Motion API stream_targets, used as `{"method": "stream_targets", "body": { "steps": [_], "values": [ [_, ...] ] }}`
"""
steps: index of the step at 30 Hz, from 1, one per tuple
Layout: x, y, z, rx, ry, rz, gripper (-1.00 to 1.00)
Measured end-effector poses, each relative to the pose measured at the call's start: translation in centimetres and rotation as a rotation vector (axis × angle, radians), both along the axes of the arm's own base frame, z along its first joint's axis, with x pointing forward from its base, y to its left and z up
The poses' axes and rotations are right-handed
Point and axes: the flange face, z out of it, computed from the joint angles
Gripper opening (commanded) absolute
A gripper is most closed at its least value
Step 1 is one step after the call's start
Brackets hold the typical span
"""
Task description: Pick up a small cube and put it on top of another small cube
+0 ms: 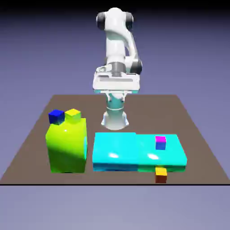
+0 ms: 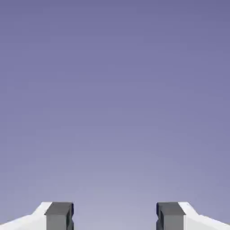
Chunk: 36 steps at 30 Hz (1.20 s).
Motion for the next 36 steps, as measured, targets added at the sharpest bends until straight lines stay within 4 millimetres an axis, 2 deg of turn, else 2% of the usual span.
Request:
{"method": "stream_targets", "body": {
  "steps": [8, 15, 21, 27, 28, 32, 33, 35, 36],
  "values": [
    [5.6, 5.8, -6.2, 0.007, 0.218, -0.021, 0.0],
    [8.8, 11.3, -13.2, 0.014, 0.395, -0.052, 0.0],
    [10.2, 16.0, -19.6, 0.027, 0.532, -0.093, 0.0],
    [10.4, 20.6, -25.8, 0.045, 0.649, -0.142, 0.0],
    [10.4, 20.6, -25.8, 0.045, 0.649, -0.142, 0.0],
    [11.0, 20.6, -31.5, 0.048, 0.648, -0.143, 0.0],
    [11.0, 20.5, -32.8, 0.046, 0.649, -0.142, -1.0],
    [11.0, 20.5, -32.8, 0.046, 0.648, -0.142, -1.0],
    [11.0, 20.6, -31.2, 0.048, 0.648, -0.143, -1.0]
  ]
}}
